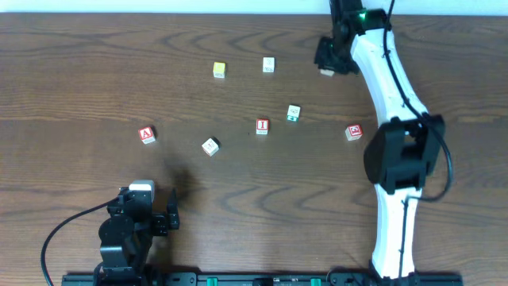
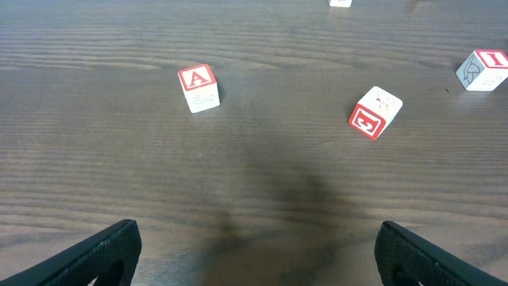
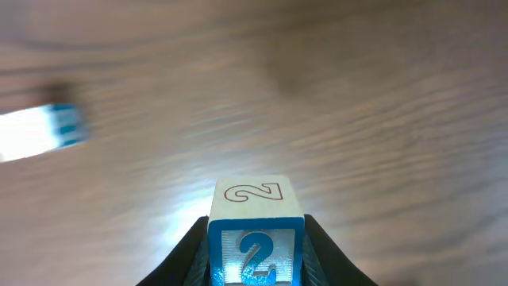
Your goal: Spell out Ai2
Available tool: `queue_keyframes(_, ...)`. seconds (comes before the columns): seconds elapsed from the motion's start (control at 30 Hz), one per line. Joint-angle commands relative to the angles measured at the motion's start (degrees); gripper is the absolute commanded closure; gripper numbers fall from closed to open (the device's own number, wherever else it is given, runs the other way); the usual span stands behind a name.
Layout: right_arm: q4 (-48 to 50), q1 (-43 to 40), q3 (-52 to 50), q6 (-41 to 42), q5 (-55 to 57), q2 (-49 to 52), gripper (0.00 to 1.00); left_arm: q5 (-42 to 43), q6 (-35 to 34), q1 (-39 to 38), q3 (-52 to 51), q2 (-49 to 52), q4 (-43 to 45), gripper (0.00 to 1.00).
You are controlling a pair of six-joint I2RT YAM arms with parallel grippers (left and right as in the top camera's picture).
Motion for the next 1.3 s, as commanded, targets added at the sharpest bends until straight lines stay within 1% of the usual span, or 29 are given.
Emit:
queue_keyframes(0.0,-2.5,5.3,1.6,-0.4,-2.7,-3.5,0.99,0.0,0.6,0.1,-0.4,-0.4,0.0,0.05)
queue_keyframes(0.1,-3.2,9.2,0.6,-3.8,-5.8,-2.9,0.99,0.0,0.6,0.1,-0.4,-0.4,0.0,0.05)
queue_keyframes(0.17,-2.3,11.8,-1.0,-5.4,-5.3,-2.8,0.99,0.0,0.6,0.1,-0.4,-0.4,0.0,0.05)
queue_keyframes(0.3,0.2,14.5,-5.2,-5.4,-3.5,-2.8,0.98,0.0,0.6,0.1,-0.4,-0.4,0.0,0.05)
queue_keyframes(0.53,4.6,13.7,-17.7,-4.9,-5.4,-2.8,0.98,0.0,0.6,0.1,-0.4,-0.4,0.0,0.05)
queue_keyframes(0.63,7.4,13.4,-20.6,-4.9,-5.4,-2.8,0.99,0.0,0.6,0.1,-0.4,-0.4,0.0,0.05)
queue_keyframes(0.8,12.3,12.9,-24.2,-5.7,-5.4,-2.8,0.98,0.0,0.6,0.1,-0.4,-0.4,0.0,0.05)
queue_keyframes(0.87,12.8,12.5,-25.8,-5.7,-5.3,-2.8,0.98,0.0,0.6,0.1,-0.4,-0.4,0.0,0.05)
queue_keyframes(0.93,12.5,11.8,-27.2,-5.5,-3.7,-2.8,0.99,0.0,0.6,0.1,-0.4,-0.4,0.0,0.05)
queue_keyframes(1.0,11.0,10.6,-27.9,-3.1,-1.0,-2.8,0.98,0.0,0.6,0.1,-0.4,-0.4,0.0,0.05)
queue_keyframes(1.13,10.8,9.1,-27.8,-2.7,-1.6,-3.1,0.98,0.0,0.6,0.1,-0.4,-0.4,0.0,0.05)
queue_keyframes(1.27,9.8,9.8,-27.8,-2.2,-5.2,-3.7,0.98,0.0,0.6,0.1,-0.4,-0.4,0.0,0.05)
